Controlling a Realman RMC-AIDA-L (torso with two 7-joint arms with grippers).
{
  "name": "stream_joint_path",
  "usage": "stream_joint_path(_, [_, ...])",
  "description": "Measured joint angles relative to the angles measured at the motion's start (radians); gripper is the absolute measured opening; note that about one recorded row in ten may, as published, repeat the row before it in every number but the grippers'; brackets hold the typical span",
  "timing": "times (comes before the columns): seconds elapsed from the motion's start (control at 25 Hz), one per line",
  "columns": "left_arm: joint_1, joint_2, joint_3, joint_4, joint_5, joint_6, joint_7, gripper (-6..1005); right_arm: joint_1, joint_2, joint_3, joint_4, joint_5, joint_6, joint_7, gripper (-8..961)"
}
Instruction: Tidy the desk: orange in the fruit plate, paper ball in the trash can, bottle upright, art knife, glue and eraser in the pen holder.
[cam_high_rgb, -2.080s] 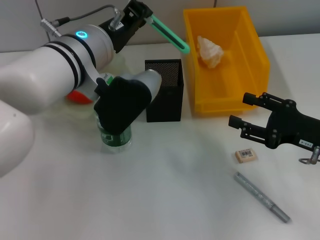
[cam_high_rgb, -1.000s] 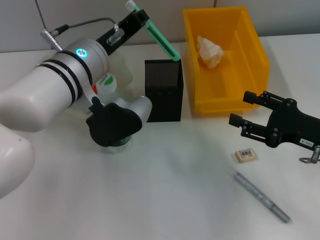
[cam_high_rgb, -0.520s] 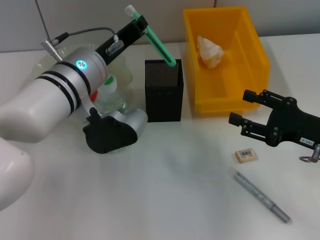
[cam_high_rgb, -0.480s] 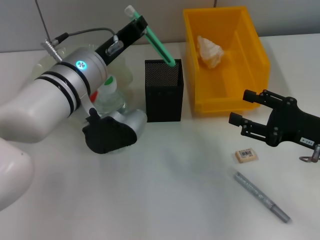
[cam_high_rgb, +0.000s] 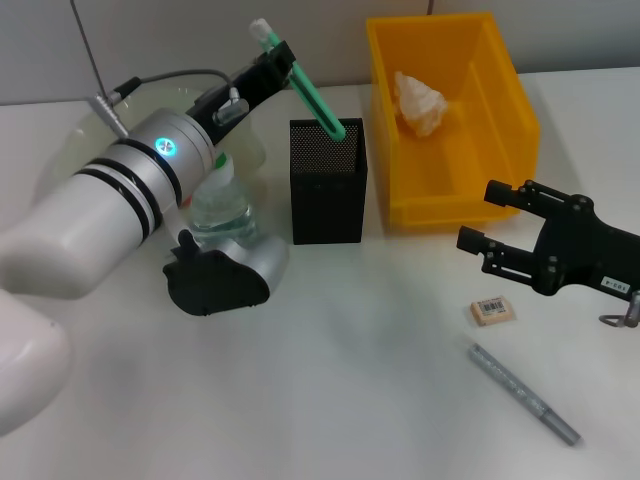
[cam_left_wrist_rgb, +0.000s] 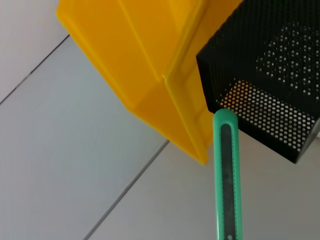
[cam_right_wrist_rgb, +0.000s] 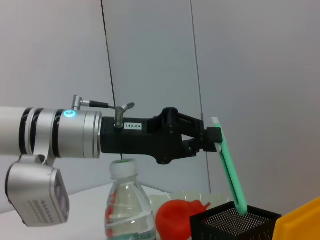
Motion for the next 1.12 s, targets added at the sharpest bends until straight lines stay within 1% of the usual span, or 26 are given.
stream_joint_path(0.68, [0.029,0.0,0.039,-0.016,-0.001,-0.099,0.103,231,-0.006,0.0,0.0,-0.002,0.0,-0.019,0.004,713])
stream_joint_path(1.12, [0.034,0.0,0.048,-0.019,-0.006,-0.115,0.117,233,-0.007,0.0,0.0,0.002,0.0,-0.028,0.006,713])
